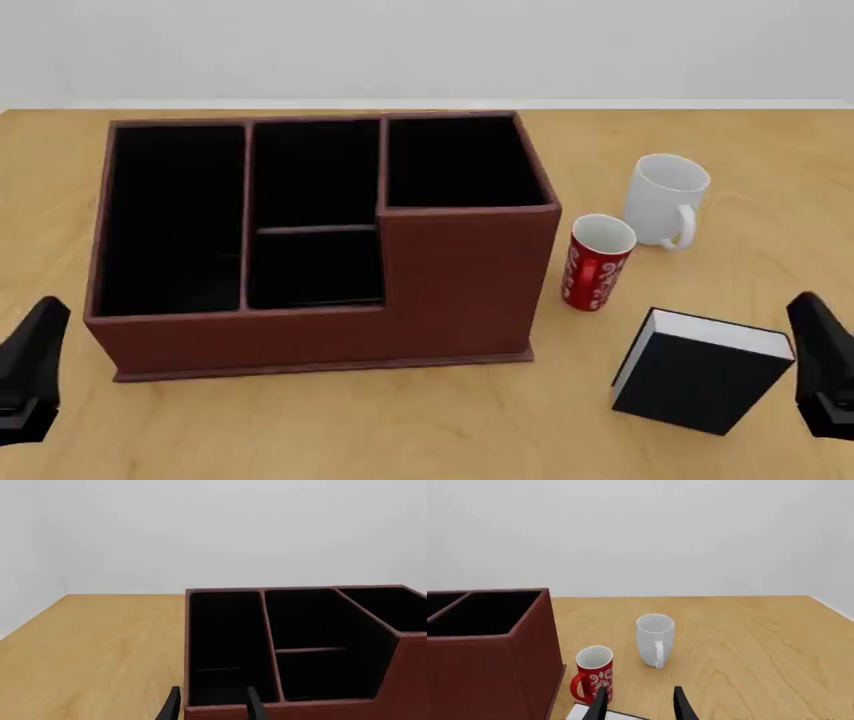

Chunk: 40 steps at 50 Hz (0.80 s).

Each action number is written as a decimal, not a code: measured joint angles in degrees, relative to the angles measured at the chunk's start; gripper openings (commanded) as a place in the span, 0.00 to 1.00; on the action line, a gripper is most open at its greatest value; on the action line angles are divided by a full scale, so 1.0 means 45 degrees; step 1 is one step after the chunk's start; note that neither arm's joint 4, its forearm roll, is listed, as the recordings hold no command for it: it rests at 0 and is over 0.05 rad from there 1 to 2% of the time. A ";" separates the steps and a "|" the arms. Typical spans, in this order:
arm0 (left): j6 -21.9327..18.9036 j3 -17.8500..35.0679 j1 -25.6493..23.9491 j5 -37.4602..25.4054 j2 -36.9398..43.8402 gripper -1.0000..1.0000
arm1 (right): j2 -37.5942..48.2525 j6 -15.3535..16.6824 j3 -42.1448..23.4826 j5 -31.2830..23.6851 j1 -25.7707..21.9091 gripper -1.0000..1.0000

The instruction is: Pick up the book and place it in the right compartment of the caddy.

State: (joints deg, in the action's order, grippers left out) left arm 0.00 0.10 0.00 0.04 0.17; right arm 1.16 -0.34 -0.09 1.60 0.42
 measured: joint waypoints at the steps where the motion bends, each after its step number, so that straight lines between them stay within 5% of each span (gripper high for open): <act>1: 0.0000 0.0003 0.0000 0.0001 0.0006 1.00 | -0.0022 0.0010 -0.0003 -0.0036 -0.0001 1.00; 17: 0.0000 0.0027 0.0000 0.0012 0.0048 1.00 | 0.0206 0.0385 -0.0241 -0.0358 -0.0044 1.00; 40: 0.0000 0.0033 0.0000 0.0015 0.0057 1.00 | 0.4120 0.3470 -0.2417 -0.2114 -0.0966 1.00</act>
State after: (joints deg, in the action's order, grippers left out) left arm 0.00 0.24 0.00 0.11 0.42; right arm 19.70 15.28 -10.97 -7.92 -3.93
